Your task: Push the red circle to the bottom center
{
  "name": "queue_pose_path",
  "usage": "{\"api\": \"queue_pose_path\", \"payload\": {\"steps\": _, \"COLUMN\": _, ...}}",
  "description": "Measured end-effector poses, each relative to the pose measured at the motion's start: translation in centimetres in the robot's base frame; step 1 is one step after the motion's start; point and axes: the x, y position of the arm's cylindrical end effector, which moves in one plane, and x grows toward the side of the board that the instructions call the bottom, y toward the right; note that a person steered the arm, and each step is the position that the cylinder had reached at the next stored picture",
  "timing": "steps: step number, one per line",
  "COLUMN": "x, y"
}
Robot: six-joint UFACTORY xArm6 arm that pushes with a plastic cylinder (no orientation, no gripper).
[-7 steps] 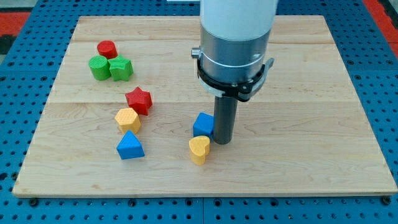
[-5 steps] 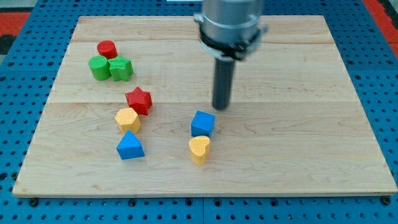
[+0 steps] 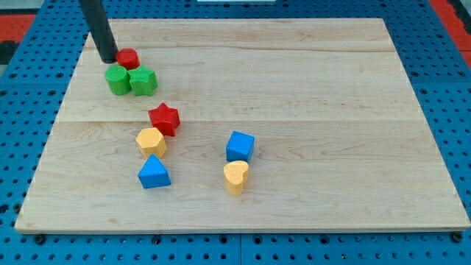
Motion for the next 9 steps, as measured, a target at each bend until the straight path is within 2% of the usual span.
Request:
{"api": "queue_pose_path", "payload": {"steps": 1, "x": 0.2, "y": 8.5}}
{"api": "queue_pose_path", "payload": {"steps": 2, "x": 0.4, "y": 13.8}}
{"api": "queue_pose_path", "payload": {"steps": 4, "x": 4.7, "y": 20.5}}
{"api": "queue_pose_path", "payload": {"steps": 5, "x": 5.4, "y": 21.9}}
{"api": "queue_pose_path", "payload": {"steps": 6, "x": 8.9, "y": 19.8}}
{"api": "queue_pose_path", "payload": {"steps": 7, "x": 9.4, "y": 19.9}}
{"api": "queue_pose_path", "payload": {"steps": 8, "x": 8.8, "y": 14.7}}
{"api": "queue_pose_path", "payload": {"steps": 9, "x": 9.0, "y": 15.6}}
